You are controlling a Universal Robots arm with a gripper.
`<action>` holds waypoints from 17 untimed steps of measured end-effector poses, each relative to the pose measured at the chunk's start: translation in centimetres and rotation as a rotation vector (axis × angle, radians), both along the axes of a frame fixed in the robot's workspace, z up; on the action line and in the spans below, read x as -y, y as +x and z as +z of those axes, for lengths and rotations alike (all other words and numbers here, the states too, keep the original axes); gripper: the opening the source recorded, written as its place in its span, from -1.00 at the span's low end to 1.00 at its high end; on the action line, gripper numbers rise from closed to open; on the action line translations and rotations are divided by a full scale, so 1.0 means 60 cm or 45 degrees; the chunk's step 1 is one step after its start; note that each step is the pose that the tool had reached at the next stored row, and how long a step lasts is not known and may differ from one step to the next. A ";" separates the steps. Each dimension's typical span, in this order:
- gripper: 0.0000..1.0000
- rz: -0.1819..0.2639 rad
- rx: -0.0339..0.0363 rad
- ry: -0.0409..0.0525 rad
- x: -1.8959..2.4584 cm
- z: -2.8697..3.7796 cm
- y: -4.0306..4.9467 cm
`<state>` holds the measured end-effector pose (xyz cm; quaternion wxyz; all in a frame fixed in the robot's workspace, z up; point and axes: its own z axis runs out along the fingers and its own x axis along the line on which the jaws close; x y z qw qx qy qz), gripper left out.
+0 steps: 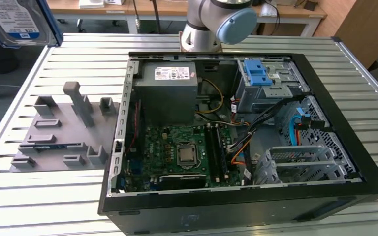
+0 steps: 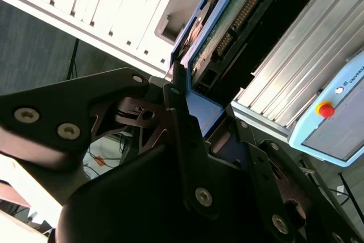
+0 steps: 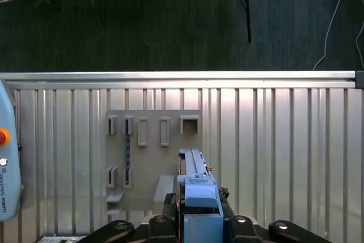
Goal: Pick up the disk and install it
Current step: 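Pick up the disk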
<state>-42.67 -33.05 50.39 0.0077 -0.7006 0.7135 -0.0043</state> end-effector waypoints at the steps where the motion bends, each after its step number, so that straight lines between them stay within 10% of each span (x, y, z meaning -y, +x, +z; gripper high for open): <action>1: -0.27 0.000 0.0001 0.000 0.0000 0.000 0.002; 17: -0.27 0.000 0.0000 0.000 0.0000 0.000 0.040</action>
